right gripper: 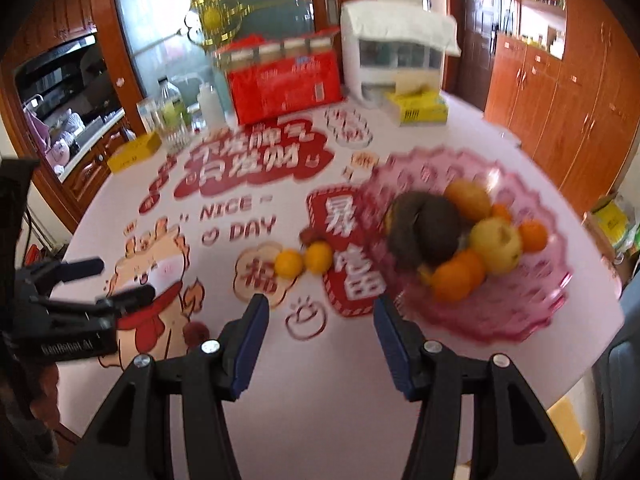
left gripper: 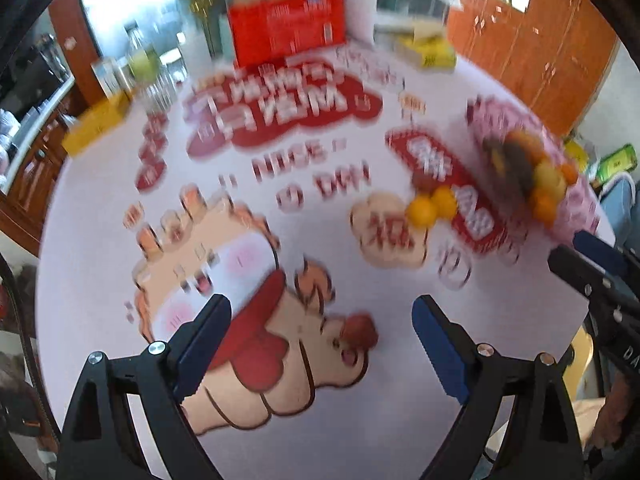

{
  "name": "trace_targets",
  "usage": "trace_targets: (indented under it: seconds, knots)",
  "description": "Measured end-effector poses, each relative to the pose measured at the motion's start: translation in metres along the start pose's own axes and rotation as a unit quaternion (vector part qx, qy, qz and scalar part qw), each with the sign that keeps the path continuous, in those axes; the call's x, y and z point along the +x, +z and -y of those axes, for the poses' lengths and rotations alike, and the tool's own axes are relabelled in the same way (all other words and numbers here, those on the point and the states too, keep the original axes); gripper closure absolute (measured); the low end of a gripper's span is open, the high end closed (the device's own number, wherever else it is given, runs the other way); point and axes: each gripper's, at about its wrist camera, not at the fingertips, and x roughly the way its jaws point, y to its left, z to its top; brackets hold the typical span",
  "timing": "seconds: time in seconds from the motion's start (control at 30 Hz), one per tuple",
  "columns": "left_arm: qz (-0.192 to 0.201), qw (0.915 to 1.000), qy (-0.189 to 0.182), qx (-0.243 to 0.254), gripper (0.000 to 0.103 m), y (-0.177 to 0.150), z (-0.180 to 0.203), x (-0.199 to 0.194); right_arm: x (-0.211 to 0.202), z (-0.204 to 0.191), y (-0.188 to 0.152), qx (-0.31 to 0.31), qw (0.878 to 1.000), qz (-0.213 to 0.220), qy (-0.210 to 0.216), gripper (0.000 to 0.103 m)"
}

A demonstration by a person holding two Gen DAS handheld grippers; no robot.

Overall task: Organize fruits
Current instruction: 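Close the left gripper on the red lychee while the right gripper approaches the yellow citrus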

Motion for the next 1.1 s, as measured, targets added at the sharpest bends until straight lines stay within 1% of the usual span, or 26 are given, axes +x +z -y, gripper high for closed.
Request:
trace_targets:
  seconds: [0.03,0.1,0.2,0.27,0.3,0.37,0.4,0.43,0.47,0.57,0.7,0.83,0.9,0.97,1.1]
  knots:
    - [-0.008,1.0,-0.004,0.0,0.012,-0.005,0.0,0.008,0.007,-0.002,-0.004,0.004,1.0,-0.008,0.002,0.048]
    - [-0.02,0.9997,-0.015,0.0,0.016,-0.013,0.001,0.021,0.019,-0.005,-0.012,0.009,1.0,-0.019,0.003,0.048]
    - [-0.033,0.9988,-0.035,0.002,0.026,-0.019,0.005,0.041,0.04,-0.007,-0.021,0.02,0.999,-0.034,0.0,0.048]
    - [-0.042,0.9981,-0.044,0.008,0.038,-0.02,0.01,0.051,0.048,-0.006,-0.022,0.027,0.999,-0.035,-0.005,0.048]
    - [-0.046,0.9978,-0.048,0.009,0.041,-0.02,0.012,0.054,0.054,-0.005,-0.023,0.034,0.999,-0.035,-0.007,0.048]
    - [-0.057,0.9967,-0.056,0.012,0.056,-0.021,0.016,0.063,0.06,-0.002,-0.022,0.045,0.998,-0.034,-0.005,0.048]
    - [-0.063,0.9962,-0.058,0.013,0.061,-0.022,0.017,0.067,0.064,-0.002,-0.021,0.052,0.998,-0.03,-0.005,0.048]
    - [-0.071,0.9957,-0.059,0.011,0.068,-0.023,0.018,0.072,0.066,-0.001,-0.02,0.055,0.998,-0.027,-0.005,0.048]
    - [-0.064,0.9962,-0.059,0.011,0.073,-0.022,0.018,0.072,0.069,-0.001,-0.018,0.057,0.998,-0.025,-0.005,0.048]
    - [-0.059,0.9966,-0.055,0.017,0.074,-0.021,0.018,0.073,0.079,-0.003,-0.012,0.066,0.998,-0.016,-0.006,0.048]
    - [-0.051,0.9973,-0.053,0.004,0.075,-0.017,0.007,0.071,0.092,-0.002,-0.003,0.078,0.997,-0.008,-0.008,0.049]
    - [-0.048,0.9978,-0.046,-0.01,0.075,-0.012,-0.008,0.069,0.105,0.002,0.003,0.096,0.995,-0.001,-0.017,0.056]
    - [-0.049,0.9976,-0.047,-0.017,0.075,-0.009,-0.013,0.069,0.113,0.004,0.005,0.105,0.994,-0.006,-0.016,0.066]
    - [-0.05,0.9974,-0.046,-0.023,0.075,-0.008,-0.017,0.069,0.118,0.006,0.006,0.115,0.993,-0.008,-0.011,0.071]
    - [-0.052,0.9972,-0.047,-0.026,0.075,-0.007,-0.021,0.071,0.126,0.011,0.012,0.142,0.99,-0.004,0.0,0.072]
